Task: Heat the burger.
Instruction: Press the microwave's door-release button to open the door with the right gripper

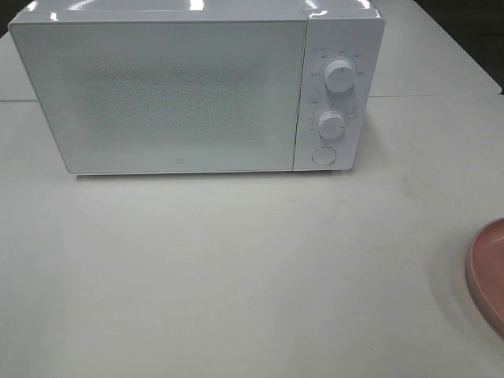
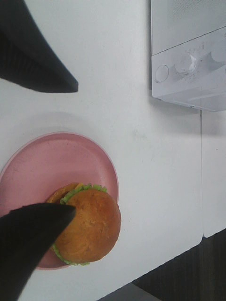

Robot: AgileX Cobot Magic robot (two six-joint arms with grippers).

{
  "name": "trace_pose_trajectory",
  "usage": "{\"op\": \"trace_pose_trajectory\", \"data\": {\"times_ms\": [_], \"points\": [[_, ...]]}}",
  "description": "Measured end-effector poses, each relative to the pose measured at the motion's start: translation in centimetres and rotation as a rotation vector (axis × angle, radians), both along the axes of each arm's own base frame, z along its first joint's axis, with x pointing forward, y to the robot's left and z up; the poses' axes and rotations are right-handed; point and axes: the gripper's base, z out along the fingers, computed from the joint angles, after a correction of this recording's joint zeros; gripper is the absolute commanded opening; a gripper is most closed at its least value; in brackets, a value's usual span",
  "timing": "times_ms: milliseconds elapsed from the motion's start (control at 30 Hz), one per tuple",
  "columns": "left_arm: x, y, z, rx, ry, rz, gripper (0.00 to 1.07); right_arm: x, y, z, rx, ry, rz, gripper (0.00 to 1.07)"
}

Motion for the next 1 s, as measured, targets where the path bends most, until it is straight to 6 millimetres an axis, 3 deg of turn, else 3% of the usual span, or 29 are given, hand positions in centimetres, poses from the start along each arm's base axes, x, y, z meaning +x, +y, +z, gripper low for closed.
{"op": "trace_pose_trajectory", "data": {"times_ms": [533,733,1000], "points": [[0.0,0.0,0.0,0.000,0.000,0.000,0.98,0.0,0.0,0.0,-0.007,0.000,0.004,0.66],[0.0,0.0,0.0,0.000,0.000,0.000,0.98,-0.1,0.0,1.0,-0.006,-0.068,0.006,0.66],[0.0,0.0,0.0,0.000,0.000,0.000,0.98,1.8,0.1,1.8,-0.009,-0.066,0.010,0.66]]}}
